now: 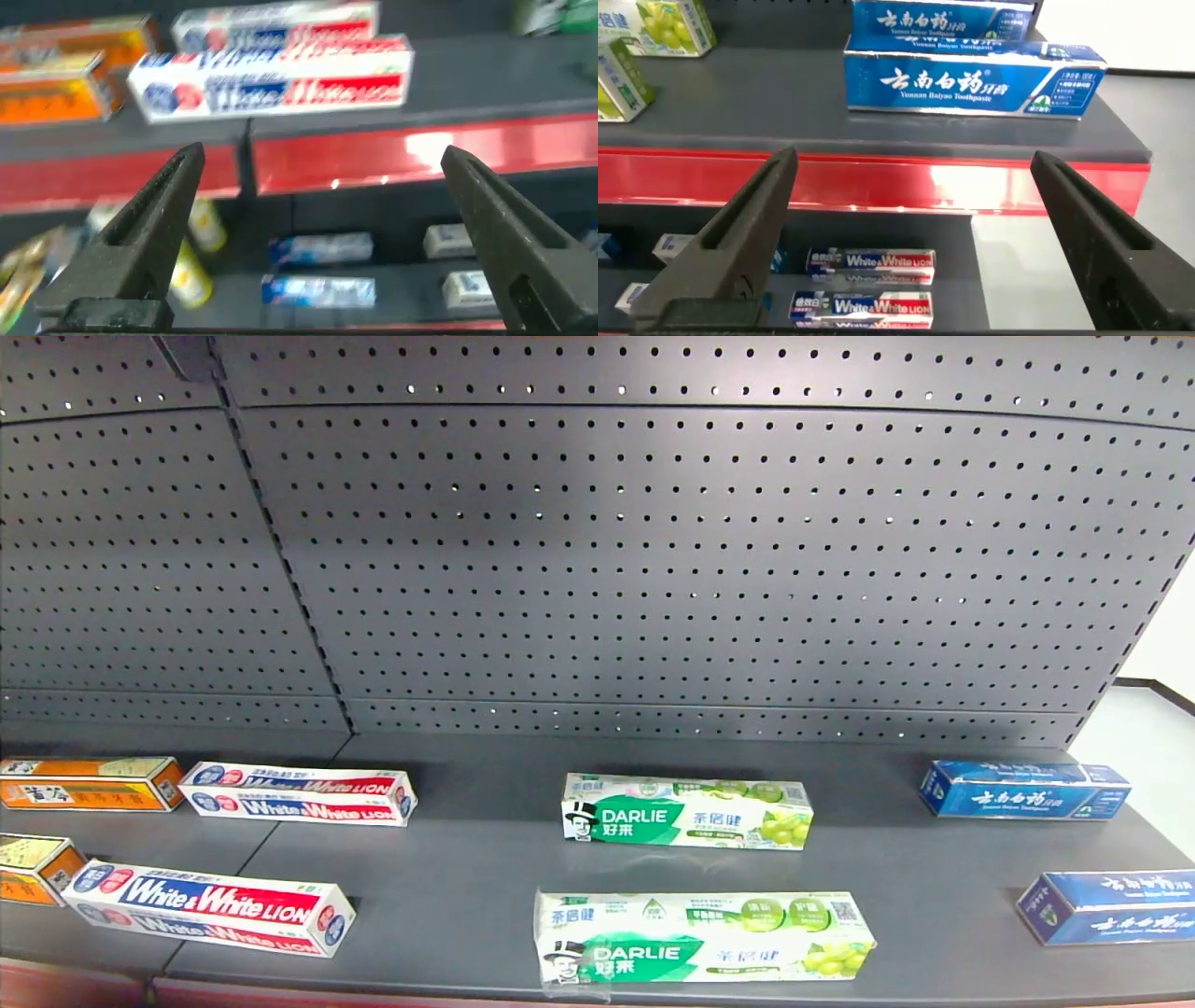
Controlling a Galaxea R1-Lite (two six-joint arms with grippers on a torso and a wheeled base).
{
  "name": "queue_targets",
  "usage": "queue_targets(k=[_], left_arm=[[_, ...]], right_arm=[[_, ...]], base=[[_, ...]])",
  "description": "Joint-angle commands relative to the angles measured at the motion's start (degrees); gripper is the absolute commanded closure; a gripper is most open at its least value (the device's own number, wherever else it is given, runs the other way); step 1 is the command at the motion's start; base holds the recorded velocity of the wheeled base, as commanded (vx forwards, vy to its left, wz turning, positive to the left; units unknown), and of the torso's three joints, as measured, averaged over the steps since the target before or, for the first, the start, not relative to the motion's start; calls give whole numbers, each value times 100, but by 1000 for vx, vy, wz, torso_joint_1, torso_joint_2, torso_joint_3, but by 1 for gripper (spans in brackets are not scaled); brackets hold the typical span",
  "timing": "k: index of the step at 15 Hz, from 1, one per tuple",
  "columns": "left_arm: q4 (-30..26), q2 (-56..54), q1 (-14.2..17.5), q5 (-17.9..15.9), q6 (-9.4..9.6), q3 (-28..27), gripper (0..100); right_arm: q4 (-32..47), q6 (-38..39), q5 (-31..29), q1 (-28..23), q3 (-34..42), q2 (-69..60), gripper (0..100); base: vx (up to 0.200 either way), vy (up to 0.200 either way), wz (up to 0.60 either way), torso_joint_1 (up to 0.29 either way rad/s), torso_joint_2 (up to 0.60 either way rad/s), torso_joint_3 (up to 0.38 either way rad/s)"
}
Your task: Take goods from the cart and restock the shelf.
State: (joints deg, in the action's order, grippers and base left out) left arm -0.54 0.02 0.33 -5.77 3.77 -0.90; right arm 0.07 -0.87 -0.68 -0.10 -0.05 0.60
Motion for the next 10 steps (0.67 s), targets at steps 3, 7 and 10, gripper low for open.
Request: queue_targets(k=[3,7,10], left_arm=[[27,-2,2,612,-60,90,0],[27,-2,-7,665,-271,90,0],[36,-2,2,717,-429,81,0]], right_arm=[[-7,-1,-2,1,5,-60,0],[-7,-1,-2,10,5,-60,0],[-7,7,-2,10,5,-60,0]], base=[[0,0,0,0,0,0],[0,0,0,0,0,0],[0,0,0,0,0,0]])
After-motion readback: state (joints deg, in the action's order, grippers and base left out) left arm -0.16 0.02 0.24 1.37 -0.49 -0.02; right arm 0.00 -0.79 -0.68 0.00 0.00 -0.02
